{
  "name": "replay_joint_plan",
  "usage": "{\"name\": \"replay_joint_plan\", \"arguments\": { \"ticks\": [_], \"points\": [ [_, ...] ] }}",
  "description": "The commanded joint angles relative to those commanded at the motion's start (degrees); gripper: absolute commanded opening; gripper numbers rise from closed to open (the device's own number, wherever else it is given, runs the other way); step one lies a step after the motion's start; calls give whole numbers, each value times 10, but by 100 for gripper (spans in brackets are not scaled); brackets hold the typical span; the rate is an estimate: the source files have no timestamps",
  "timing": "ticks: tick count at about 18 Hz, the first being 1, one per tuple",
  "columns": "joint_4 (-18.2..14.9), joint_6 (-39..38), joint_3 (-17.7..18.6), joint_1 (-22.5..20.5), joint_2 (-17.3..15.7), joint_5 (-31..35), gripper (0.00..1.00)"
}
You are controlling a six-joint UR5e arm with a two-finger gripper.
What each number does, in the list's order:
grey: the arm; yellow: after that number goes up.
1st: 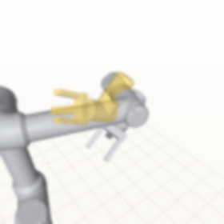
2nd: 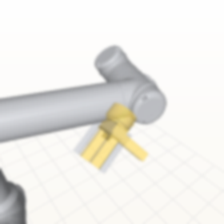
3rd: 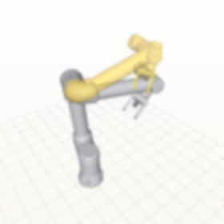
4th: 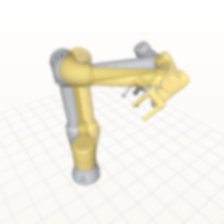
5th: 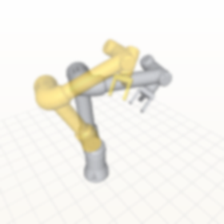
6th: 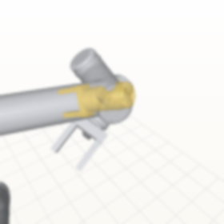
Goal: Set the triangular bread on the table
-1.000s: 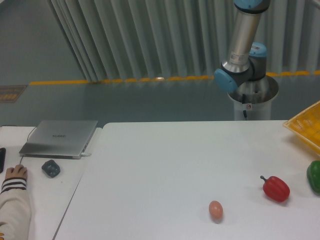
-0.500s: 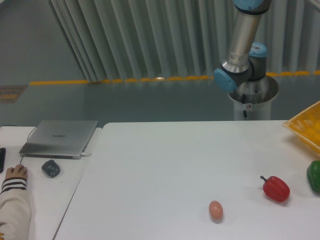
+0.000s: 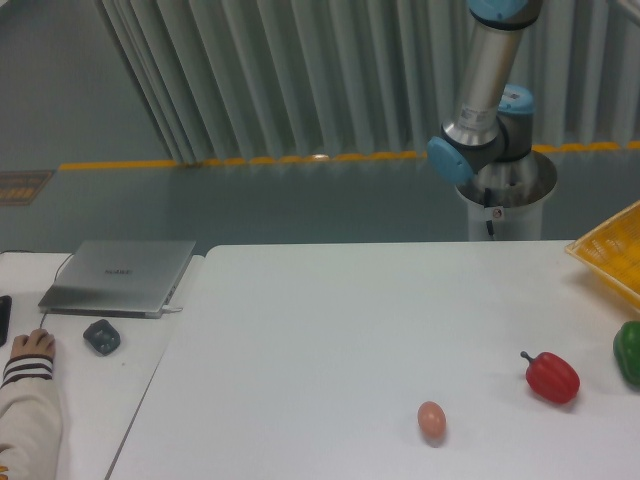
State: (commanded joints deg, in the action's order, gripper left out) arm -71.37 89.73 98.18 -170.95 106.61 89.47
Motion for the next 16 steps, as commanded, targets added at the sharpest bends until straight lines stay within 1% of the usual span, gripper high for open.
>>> {"name": "replay_joint_plan", "arguments": {
  "ticks": [2,4,5,9,11,12,13,16],
  "points": [
    [-2,5,-2,0,-4,3,0],
    [-10,18,0,-2,-28,4,0],
    [-20,25,0,-2,-39,6,0],
    [-89,56,-7,1,-97,4,0],
    [-116,53,-10,8,-126,1,0],
    [-122,47,-11,22,-134,0,0],
    [-122,39,-11,42,-134,0,0],
    [-116,-24,-14,94,-126,-2,0]
  ]
}}
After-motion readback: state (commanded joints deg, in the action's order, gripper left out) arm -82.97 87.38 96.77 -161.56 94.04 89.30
